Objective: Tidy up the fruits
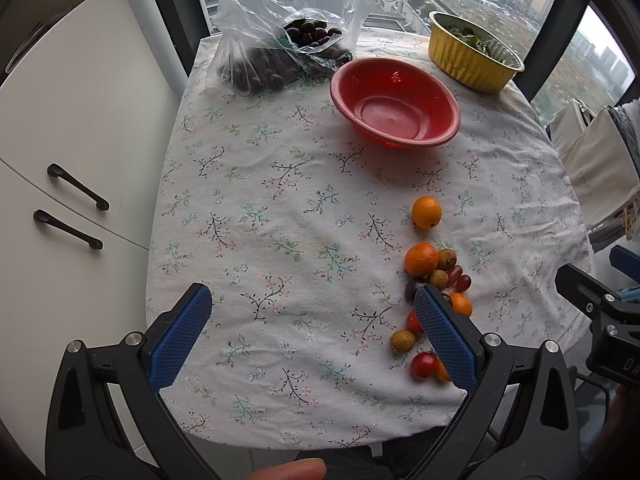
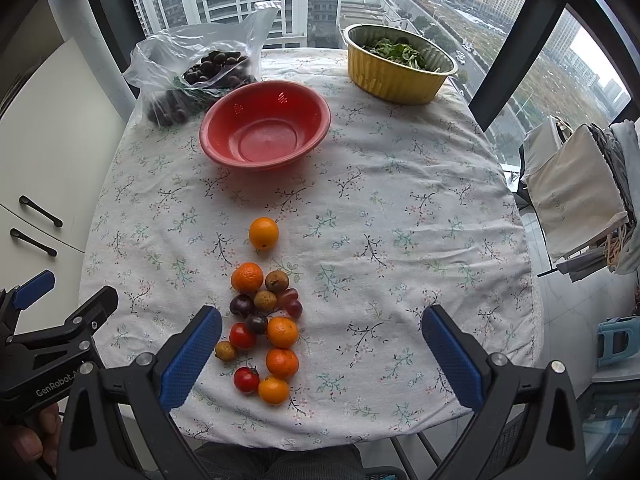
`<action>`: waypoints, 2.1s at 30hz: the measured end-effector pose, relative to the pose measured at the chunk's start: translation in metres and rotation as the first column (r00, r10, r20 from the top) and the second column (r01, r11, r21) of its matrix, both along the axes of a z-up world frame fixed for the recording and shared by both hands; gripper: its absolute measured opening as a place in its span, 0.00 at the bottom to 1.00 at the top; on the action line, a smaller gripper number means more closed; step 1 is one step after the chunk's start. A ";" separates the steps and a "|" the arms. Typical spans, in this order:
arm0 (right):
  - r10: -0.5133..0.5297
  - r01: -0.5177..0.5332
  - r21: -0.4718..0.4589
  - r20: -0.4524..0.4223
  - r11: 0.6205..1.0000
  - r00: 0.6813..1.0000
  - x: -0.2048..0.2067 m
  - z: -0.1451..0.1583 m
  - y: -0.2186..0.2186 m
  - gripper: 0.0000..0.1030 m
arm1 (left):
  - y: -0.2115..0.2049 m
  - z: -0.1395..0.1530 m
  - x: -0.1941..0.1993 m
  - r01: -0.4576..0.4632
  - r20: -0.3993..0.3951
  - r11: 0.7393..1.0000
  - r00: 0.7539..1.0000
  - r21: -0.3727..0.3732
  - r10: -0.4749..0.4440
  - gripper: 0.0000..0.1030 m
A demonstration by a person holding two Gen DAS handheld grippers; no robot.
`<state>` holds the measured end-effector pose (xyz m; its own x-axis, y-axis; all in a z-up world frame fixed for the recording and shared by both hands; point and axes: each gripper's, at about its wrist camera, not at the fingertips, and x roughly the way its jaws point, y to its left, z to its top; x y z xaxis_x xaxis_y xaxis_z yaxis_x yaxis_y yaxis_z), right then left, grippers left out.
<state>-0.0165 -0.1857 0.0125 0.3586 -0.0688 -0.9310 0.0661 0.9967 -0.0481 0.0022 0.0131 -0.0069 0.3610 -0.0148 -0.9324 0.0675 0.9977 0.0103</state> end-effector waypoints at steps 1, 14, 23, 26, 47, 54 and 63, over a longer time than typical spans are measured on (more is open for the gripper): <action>0.000 0.000 0.000 0.001 1.000 1.000 0.000 0.000 0.001 0.99 | 0.000 0.000 0.000 -0.001 0.000 1.000 1.000 0.000 0.001 1.00; 0.001 -0.001 -0.001 0.003 1.000 1.000 0.001 -0.001 0.001 0.99 | -0.001 -0.002 0.003 -0.006 -0.003 1.000 1.000 -0.003 0.006 1.00; -0.006 0.006 0.004 -0.002 1.000 1.000 0.003 -0.003 0.000 0.99 | 0.000 -0.002 0.005 -0.008 -0.005 1.000 1.000 -0.005 0.008 1.00; -0.008 0.008 0.005 -0.002 1.000 1.000 0.003 -0.003 0.001 0.99 | -0.001 -0.002 0.005 -0.007 -0.006 1.000 1.000 -0.004 0.007 1.00; 0.143 -0.155 0.161 0.084 0.975 0.986 -0.031 -0.041 -0.012 0.94 | -0.002 -0.059 -0.005 0.184 -0.029 0.971 0.981 -0.150 -0.191 1.00; 0.259 -0.253 0.182 -0.014 0.950 0.966 -0.067 -0.101 0.001 0.74 | -0.010 -0.101 -0.015 0.246 -0.141 0.967 0.957 -0.062 -0.252 1.00; 0.210 -0.182 0.267 -0.079 0.946 0.975 -0.072 -0.138 0.000 0.68 | -0.024 -0.129 -0.047 0.387 -0.124 0.916 0.909 -0.105 -0.398 1.00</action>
<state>-0.0886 -0.1859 -0.1257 0.2402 0.2387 -0.9409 -0.1235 0.9689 0.2143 -0.0446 -0.0108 -0.1355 0.1775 -0.2017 -0.9632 0.4489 0.8876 -0.1032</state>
